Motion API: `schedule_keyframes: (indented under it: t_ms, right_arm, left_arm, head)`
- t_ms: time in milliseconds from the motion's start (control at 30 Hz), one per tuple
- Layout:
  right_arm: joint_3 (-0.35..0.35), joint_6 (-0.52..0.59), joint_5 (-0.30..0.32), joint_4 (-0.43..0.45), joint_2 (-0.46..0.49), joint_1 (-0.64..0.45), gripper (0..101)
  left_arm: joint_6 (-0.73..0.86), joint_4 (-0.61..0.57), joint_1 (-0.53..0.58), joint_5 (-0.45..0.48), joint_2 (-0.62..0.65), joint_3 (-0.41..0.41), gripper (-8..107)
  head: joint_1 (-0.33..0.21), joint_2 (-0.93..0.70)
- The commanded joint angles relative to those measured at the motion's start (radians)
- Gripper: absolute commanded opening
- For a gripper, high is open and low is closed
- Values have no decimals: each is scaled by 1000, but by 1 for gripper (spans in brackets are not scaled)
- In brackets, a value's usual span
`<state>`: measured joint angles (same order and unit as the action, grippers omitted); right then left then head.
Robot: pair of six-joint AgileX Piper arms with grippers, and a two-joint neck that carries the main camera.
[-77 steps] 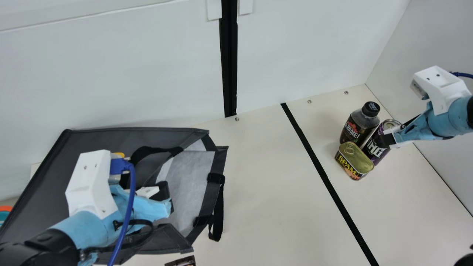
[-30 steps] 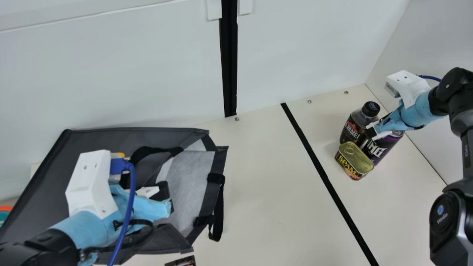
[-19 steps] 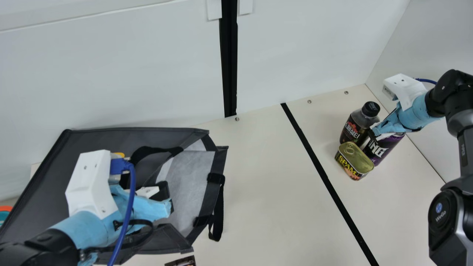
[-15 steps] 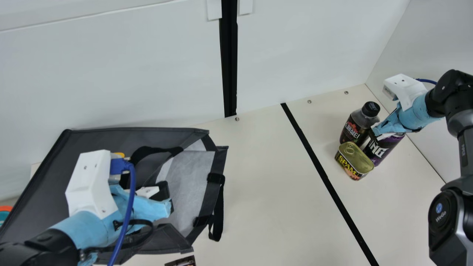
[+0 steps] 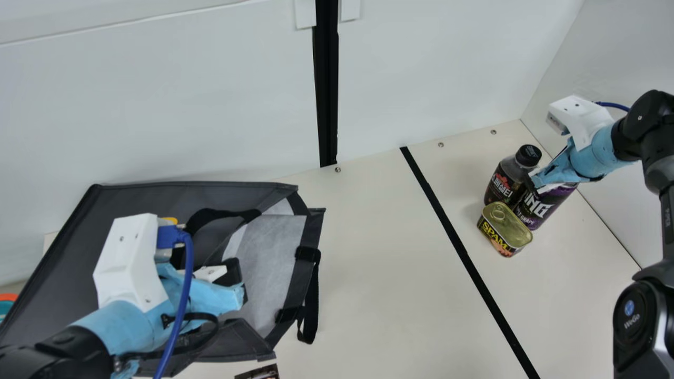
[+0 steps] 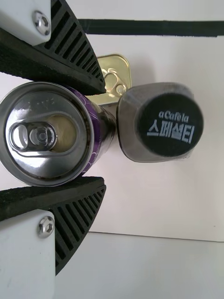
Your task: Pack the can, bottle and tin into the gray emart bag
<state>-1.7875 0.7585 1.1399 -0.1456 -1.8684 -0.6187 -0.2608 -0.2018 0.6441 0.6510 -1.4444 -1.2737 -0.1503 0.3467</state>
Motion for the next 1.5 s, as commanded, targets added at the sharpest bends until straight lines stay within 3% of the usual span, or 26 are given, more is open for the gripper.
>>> schedule_keyframes:
  t_ms: [0,933,1467]
  right_arm:
    - [7,-2,1,-3,17,4,0]
    - [161,-33,17,-6,286,101,0]
    - [213,-73,53,-11,400,235,0]
  left_arm:
    - [0,0,0,0,0,0,10]
    - [0,0,0,0,0,0,10]
    - [0,0,0,0,0,0,10]
  head:
    - [-24,2]
    - [-24,2]
    - [-24,2]
